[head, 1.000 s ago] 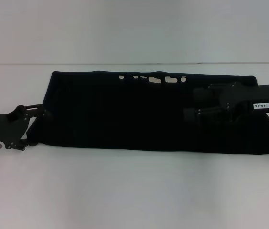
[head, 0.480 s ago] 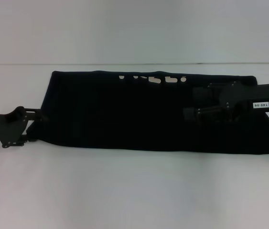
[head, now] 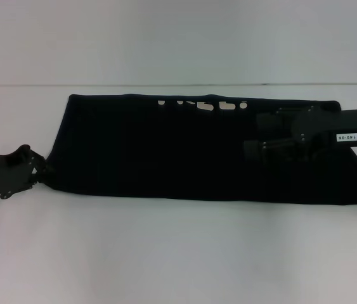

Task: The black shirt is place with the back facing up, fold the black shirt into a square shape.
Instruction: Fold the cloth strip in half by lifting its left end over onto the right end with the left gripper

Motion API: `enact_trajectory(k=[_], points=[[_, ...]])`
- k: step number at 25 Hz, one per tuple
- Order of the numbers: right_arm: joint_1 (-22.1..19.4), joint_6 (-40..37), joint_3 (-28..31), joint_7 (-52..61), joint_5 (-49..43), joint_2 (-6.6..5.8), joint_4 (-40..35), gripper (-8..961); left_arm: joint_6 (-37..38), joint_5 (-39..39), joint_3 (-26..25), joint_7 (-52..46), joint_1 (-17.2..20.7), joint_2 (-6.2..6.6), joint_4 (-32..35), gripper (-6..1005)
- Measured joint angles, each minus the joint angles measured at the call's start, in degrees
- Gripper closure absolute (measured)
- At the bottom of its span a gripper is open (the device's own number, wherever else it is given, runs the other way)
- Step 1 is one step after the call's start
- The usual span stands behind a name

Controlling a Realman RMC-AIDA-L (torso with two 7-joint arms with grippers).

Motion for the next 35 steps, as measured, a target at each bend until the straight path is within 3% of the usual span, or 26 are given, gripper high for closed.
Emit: enact_trajectory(k=[9,17,29,35], points=[[0.17,-0.03,0.43,0.0,0.0,0.0,-0.06,38,0.69,0.16,0.0,1.87,0.25,-0.01,0.27,974],[0.06,0.16,2.32,0.0,0.0,0.4,-0.07,38,3.11,-0.73,-0.64,9.54,1.65,-0.24,3.14,981],[-0.28,0.37,5.7,0.89,1.89,0.87,0.41,38,5.33,-0.53,-1.07,15.87,9.51,-0.14,12.37,980],[-0.27,2.42,5.89,2.09,3.35,1.11,0.5,37,10.33,0.16,-9.37,19.71,12.44,1.25,16.2,980]])
